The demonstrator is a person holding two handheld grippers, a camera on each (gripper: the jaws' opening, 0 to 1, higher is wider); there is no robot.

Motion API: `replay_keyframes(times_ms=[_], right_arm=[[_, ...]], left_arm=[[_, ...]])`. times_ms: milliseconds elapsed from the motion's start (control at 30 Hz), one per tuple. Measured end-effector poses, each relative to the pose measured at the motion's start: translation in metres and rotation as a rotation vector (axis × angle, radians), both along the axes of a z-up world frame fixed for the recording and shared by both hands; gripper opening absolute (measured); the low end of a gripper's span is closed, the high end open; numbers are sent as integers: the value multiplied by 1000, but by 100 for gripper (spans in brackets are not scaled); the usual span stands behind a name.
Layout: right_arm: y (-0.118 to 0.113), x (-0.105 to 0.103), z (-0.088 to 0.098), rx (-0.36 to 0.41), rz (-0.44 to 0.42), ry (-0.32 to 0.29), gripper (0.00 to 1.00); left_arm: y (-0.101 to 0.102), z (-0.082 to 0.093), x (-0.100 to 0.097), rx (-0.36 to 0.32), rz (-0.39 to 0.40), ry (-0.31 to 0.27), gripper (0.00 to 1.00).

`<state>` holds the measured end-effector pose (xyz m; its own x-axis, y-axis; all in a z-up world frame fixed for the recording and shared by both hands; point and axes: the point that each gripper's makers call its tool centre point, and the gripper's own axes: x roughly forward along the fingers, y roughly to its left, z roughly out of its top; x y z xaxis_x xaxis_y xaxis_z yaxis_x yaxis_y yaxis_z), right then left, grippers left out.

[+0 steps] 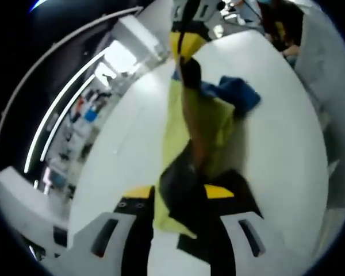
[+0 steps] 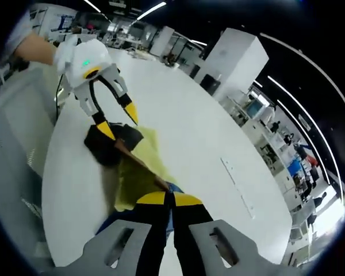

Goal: Fold the garment on the visible template until the final outline fits inside the template.

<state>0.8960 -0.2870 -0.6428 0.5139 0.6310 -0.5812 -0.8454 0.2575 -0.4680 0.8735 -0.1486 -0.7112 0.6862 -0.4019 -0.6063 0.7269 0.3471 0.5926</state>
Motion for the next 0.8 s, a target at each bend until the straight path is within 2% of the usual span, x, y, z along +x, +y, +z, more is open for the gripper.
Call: replay_keyframes(times_ms=[100,167,233,300,567,633,700,800], right_arm=[[-1,-1,0,9,-7,10,2],[-1,-2,0,11,-6,10,2],[-1,-2,0,13,-9,8,2],[-2,-2,0,17,-13,9,2],[-5,-1,-2,40,-34,24,2],[-5,-1,-2,49,-35,26,2],[-5,-2,-2,58,-38,34,2],[-5,-2,-2,75,-48,40,2]], left_arm=[[0,2,4,-3,-2,-34,26],[-2,0,4,-11,-8,-34,25],[-4,-4,4,33,-37,-61,23],[-5,-5,1,44,-47,-69,18],[-3,15,2,-2,-32,-117,9],[-2,18,1,-4,-37,-121,0],[-3,18,1,3,-44,-123,0],[-2,16,1,8,-34,-93,0]])
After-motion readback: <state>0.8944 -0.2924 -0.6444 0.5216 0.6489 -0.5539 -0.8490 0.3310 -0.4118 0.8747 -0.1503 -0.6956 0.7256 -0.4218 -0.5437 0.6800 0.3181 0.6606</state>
